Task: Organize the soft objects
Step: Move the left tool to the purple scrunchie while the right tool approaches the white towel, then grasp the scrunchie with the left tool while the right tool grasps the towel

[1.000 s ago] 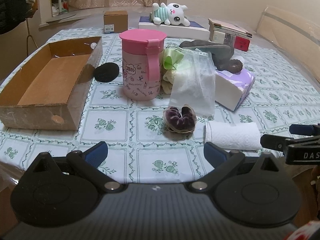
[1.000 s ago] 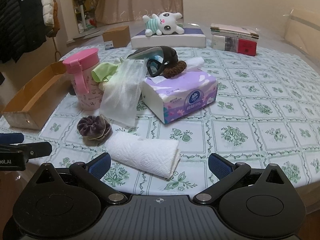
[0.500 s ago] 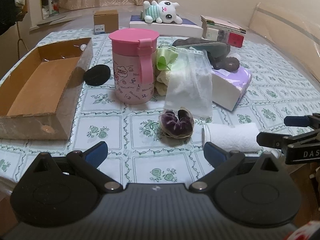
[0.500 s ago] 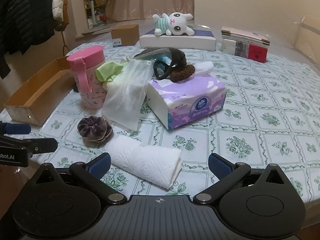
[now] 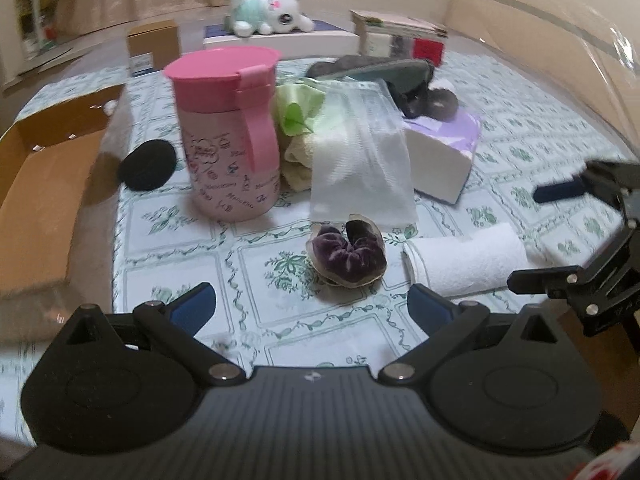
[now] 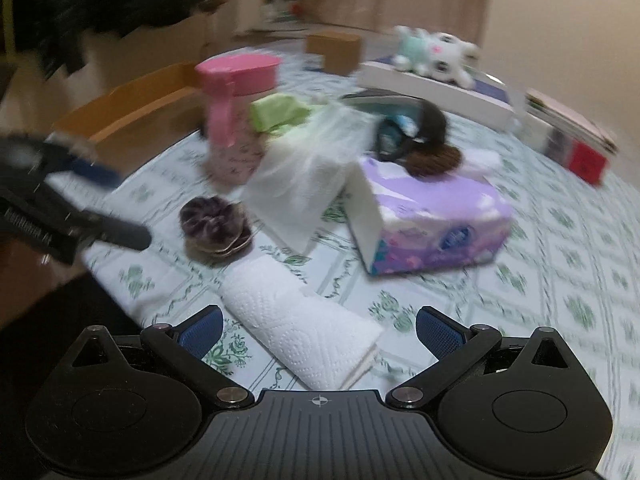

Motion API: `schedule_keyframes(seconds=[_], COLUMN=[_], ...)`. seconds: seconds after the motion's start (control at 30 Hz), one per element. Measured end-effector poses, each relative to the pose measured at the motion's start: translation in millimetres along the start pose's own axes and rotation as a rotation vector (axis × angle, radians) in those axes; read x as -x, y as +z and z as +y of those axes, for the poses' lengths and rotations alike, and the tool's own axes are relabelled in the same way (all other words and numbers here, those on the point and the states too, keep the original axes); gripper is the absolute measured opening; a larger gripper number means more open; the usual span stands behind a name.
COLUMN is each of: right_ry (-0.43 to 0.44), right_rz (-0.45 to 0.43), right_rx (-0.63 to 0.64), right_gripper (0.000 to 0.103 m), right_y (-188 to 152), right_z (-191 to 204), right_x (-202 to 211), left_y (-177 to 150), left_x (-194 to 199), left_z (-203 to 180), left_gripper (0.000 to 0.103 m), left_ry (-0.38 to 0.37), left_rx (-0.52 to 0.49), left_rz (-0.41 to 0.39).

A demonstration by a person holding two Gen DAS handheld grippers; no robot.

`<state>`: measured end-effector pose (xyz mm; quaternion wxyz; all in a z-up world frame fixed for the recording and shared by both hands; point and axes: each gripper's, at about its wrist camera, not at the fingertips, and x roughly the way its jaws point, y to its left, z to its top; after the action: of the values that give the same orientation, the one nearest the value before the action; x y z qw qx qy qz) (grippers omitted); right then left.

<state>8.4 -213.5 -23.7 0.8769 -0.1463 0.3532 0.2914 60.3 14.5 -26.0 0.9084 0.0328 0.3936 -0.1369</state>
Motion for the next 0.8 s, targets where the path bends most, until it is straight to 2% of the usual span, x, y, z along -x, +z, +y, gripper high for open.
schedule_keyframes(seconds=[0.03, 0.17, 0.23, 0.3, 0.47, 0.67, 0.8], right_ry=[0.013, 0.069, 0.092, 0.107, 0.140, 0.155, 0.162], right_rz=[0.001, 0.026, 0.050, 0.086, 0.140, 0.192, 0.200], right_rx=[0.035, 0.182, 0.244, 0.295, 0.402, 0.446, 0.415], right_gripper=[0.102, 0.102, 0.095, 0.081, 0.073, 0.059, 0.054], right_y=[0.6, 4.1, 5.9, 7.9, 7.6, 8.5, 9.5], right_z=[1.3, 5.6, 8.0, 8.9, 11.4, 12.2, 10.2], right_x=[-2.1, -13.2, -19.9, -28.6, -44.6, -57.2, -58.8], left_y=[1.1, 4.1, 5.1, 6.4, 8.0, 10.3, 11.9], left_x=[-3.3, -15.2, -20.1, -25.1, -34.5, -44.6, -49.2], left_z=[0.3, -2.2, -3.6, -5.2, -11.5, -15.2, -16.9], left_gripper=[0.095, 0.093, 0.091, 0.091, 0.090, 0.086, 0.078], left_ry=[-0.009, -0.012, -0.019, -0.029, -0.029, -0.042, -0.043], left_rx=[-0.022, -0.103, -0.132, -0.147, -0.191, -0.199, -0.191], left_rz=[0.005, 0.018, 0.023, 0.023, 0.019, 0.023, 0.019])
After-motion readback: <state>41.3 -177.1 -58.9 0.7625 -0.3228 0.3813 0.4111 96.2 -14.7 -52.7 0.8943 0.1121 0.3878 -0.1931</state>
